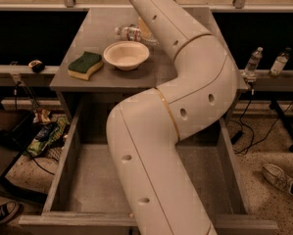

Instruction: Place water bottle into top drawer

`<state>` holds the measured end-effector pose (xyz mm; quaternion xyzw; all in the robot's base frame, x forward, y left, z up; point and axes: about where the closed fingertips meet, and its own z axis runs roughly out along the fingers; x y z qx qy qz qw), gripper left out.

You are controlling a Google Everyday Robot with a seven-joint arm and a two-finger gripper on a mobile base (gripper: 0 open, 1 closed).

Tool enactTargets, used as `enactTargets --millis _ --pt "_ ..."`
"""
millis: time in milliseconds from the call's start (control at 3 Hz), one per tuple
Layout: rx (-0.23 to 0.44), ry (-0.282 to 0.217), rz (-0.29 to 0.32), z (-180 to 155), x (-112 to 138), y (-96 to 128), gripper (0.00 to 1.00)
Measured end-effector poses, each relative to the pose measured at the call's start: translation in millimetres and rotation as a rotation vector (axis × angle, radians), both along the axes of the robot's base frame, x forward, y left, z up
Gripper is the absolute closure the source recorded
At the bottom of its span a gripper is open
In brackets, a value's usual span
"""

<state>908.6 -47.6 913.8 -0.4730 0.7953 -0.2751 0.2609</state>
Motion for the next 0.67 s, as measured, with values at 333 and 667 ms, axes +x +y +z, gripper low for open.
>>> enactTargets --millis 333,667 --pt "0.0 0.0 0.0 0.0 0.0 0.0 0.41" --pt "0.0 0.0 0.0 -0.1 0.0 0.0 0.69"
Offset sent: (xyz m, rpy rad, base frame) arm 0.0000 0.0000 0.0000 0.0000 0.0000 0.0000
